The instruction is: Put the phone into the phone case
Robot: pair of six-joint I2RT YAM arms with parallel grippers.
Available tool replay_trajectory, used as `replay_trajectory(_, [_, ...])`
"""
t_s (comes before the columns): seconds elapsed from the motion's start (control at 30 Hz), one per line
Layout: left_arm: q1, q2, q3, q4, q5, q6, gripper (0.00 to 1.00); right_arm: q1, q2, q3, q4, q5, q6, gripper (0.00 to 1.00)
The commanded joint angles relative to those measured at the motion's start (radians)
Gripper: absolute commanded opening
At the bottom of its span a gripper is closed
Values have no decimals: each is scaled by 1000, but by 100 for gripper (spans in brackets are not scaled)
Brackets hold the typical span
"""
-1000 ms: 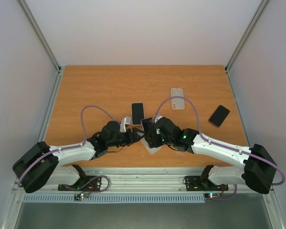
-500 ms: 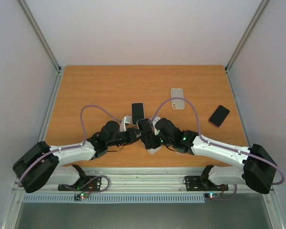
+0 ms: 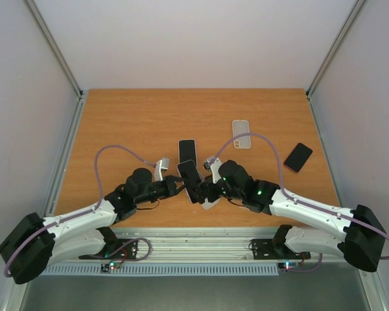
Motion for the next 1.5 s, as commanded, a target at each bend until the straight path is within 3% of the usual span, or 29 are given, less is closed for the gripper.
replay_trajectory(0.0, [8, -94, -18, -1, -29, 55, 0, -1, -70, -17, 35, -58, -10, 94])
replay_trajectory(0.27, [13, -246, -79, 74, 17, 85, 0, -60, -143, -51, 78, -221, 6, 94])
replay_trajectory(0.6, [14, -408, -141, 173, 83, 58, 0, -114, -106, -4, 146, -482, 66, 82])
replay_trajectory(0.97, [12, -426, -166, 250, 136, 40, 1, -163, -52, -29, 380, -700, 200, 37])
replay_trajectory(1.23, [12, -381, -172, 291, 147, 39, 5, -224, -43, -62, 472, -768, 266, 2])
replay_trajectory(1.33, [12, -367, -173, 293, 139, 39, 9, -236, -37, -64, 484, -785, 271, 1])
replay_trajectory(1.47, [12, -359, -171, 246, 105, 49, 24, -277, -33, -69, 477, -812, 267, 1])
